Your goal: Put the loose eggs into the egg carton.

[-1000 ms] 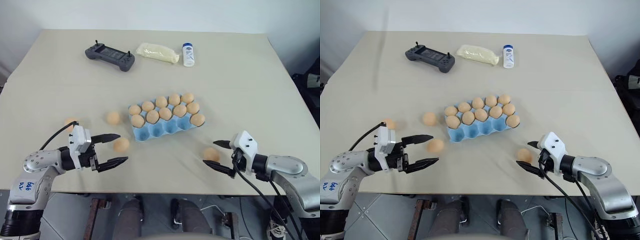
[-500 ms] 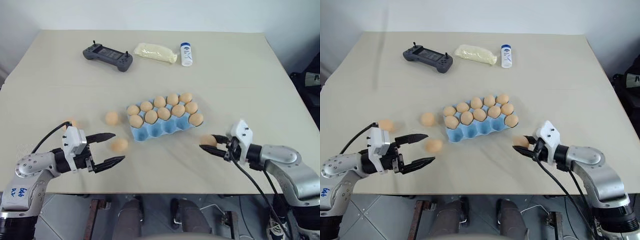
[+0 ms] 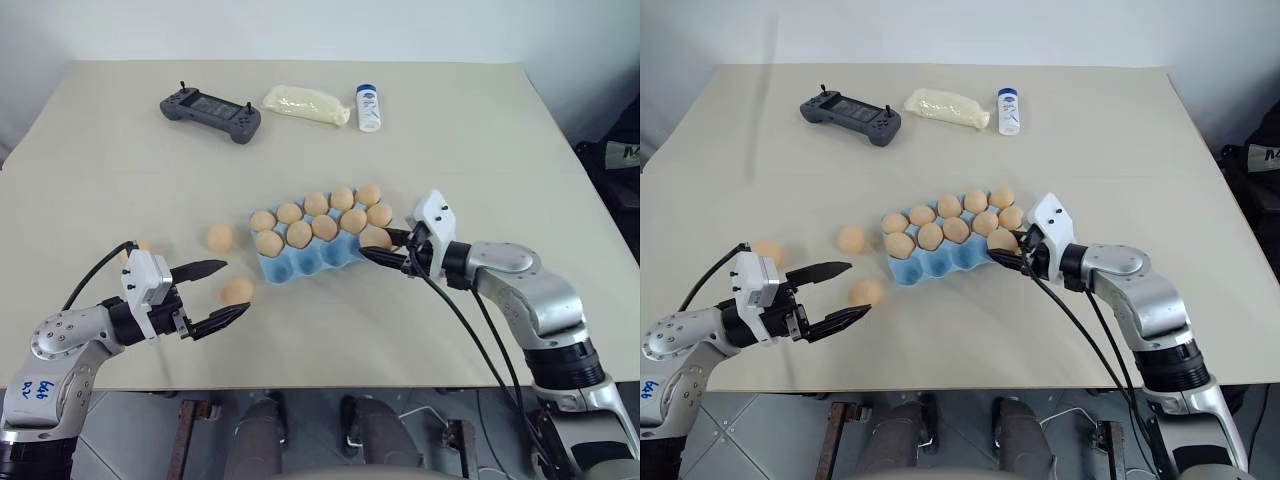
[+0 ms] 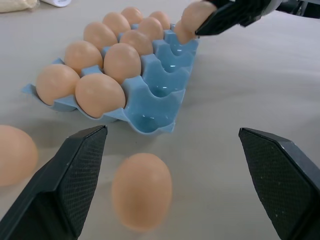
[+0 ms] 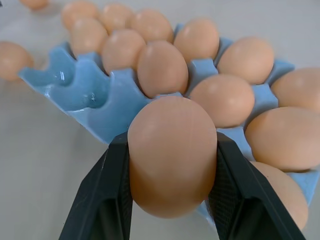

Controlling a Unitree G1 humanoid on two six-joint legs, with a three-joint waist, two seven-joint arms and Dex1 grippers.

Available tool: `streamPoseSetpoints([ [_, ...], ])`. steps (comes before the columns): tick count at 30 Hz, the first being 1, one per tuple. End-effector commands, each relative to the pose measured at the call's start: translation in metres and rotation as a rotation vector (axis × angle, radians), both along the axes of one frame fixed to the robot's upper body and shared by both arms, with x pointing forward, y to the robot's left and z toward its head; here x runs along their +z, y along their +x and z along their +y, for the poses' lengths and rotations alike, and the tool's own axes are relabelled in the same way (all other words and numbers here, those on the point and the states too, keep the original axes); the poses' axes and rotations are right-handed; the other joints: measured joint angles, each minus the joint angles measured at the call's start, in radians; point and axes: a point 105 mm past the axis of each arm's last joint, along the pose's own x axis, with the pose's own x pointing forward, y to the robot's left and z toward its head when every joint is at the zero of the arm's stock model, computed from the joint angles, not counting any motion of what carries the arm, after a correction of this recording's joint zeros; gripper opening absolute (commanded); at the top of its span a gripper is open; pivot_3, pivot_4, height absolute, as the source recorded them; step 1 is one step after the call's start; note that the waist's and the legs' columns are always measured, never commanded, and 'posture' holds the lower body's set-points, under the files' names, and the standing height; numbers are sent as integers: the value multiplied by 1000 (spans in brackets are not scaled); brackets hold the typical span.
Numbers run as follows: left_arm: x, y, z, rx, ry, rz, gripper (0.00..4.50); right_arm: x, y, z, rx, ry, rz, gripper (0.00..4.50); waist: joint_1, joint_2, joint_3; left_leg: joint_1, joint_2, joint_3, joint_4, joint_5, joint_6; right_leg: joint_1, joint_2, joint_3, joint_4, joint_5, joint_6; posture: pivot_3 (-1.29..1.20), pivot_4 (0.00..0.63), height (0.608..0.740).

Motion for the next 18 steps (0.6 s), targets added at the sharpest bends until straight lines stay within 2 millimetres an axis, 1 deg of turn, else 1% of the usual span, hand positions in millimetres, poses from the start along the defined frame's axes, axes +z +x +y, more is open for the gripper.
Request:
streamPoseSetpoints([
  [1,13,-2,-4,-12,-13,-56,4500,6,6,5,26,-10,-58,1587,-1,0,0,0,0,0,0,0,0,0,0,0,0,0,0,0,150,740],
  [3,13,-1,-4,-9,-13,-58,4500,5,9,7,28,-13,-67,1587,-1,0,0,0,0,0,0,0,0,0,0,0,0,0,0,0,150,740],
  [6,14,0,-5,-3,-17,-67,4500,10,15,10,32,-15,-89,1587,-2,0,0,0,0,1,0,0,0,-1,0,0,1,0,1,0,150,740],
  [7,14,0,-5,-2,-17,-68,4500,12,16,11,32,-15,-94,2280,-2,0,0,0,0,1,0,0,0,-1,0,0,2,0,1,0,150,740],
  [11,14,1,-5,0,-22,-72,4500,19,16,14,50,0,-102,3659,-2,0,0,0,0,1,0,0,0,-1,0,0,3,0,1,0,150,740],
  [13,15,2,-5,7,-28,-77,4500,20,12,15,74,1,-99,4306,-2,0,0,0,0,1,0,0,0,-1,0,0,3,0,1,0,150,740],
  [14,15,2,-5,10,-30,-78,4500,21,10,16,85,4,-97,4468,-2,0,0,0,0,1,0,0,0,-1,0,0,3,0,1,0,150,740],
  [18,16,2,-1,55,-30,-83,4500,28,0,17,139,24,-95,4468,-2,0,0,0,0,1,0,0,0,-2,0,0,3,0,1,0,150,740],
])
